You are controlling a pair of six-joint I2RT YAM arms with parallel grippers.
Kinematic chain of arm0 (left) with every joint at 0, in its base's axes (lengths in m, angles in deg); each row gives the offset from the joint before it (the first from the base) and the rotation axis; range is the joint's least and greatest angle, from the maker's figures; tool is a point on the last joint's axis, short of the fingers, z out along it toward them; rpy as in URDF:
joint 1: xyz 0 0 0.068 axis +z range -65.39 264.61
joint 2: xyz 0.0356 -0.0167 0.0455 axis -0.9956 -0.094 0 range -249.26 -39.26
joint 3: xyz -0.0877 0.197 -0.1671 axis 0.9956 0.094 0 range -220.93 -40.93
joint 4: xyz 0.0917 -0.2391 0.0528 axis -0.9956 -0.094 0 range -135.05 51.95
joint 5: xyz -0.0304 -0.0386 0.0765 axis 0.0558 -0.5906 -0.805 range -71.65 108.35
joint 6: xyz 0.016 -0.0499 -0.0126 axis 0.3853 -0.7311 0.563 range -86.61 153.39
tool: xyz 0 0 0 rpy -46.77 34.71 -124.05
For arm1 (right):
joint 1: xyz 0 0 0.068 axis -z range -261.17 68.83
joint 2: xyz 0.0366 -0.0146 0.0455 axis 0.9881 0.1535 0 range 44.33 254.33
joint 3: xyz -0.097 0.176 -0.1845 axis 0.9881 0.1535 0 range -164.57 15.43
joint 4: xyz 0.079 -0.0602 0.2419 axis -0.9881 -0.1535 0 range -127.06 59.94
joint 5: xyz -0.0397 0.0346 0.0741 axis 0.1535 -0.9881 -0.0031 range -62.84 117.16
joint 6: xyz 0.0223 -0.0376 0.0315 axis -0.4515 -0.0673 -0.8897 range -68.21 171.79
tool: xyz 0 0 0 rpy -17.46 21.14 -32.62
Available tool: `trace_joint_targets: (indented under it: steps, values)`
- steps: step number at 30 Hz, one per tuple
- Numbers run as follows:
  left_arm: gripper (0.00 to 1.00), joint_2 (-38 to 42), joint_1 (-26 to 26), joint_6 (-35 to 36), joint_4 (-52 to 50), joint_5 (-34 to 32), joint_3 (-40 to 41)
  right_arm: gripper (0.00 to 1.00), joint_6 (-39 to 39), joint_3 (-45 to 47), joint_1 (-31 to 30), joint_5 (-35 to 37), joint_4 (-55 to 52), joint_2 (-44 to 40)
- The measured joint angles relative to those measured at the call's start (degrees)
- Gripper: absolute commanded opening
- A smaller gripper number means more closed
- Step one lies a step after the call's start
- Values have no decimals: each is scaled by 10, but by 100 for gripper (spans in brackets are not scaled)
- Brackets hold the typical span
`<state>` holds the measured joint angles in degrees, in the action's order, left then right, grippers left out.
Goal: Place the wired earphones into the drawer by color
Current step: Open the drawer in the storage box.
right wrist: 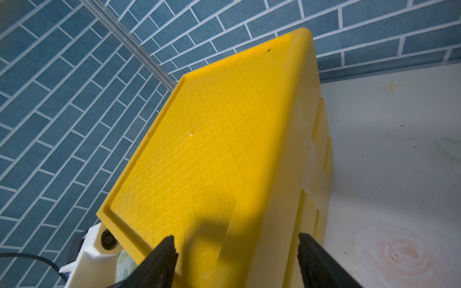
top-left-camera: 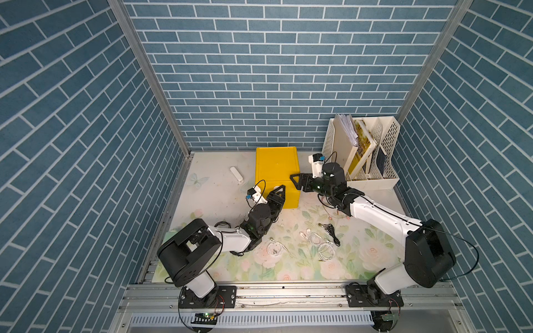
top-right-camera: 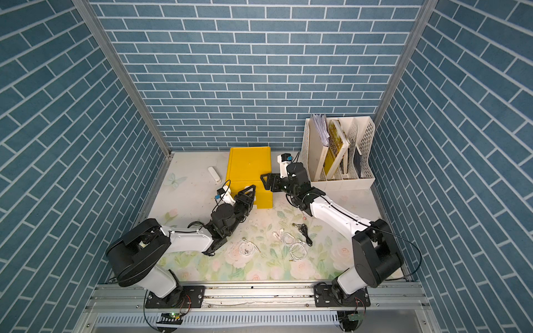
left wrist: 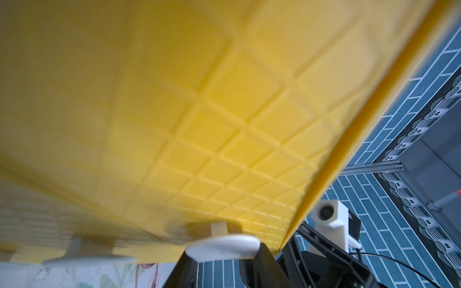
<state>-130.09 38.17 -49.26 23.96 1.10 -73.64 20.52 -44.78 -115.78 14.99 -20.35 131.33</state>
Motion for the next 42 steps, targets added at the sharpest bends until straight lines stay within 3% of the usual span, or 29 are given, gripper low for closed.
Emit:
trace_joint_targets:
  steps: [16,26,42]
  values:
    - [34,66,-71,1,-14,-45,62,81,7,-16,0,13,-30,1]
    - [36,95,-150,-20,-42,-131,80,81,17,-49,0,19,-64,19]
    - [38,104,-200,-45,-63,-196,83,82,17,-49,0,19,-68,19]
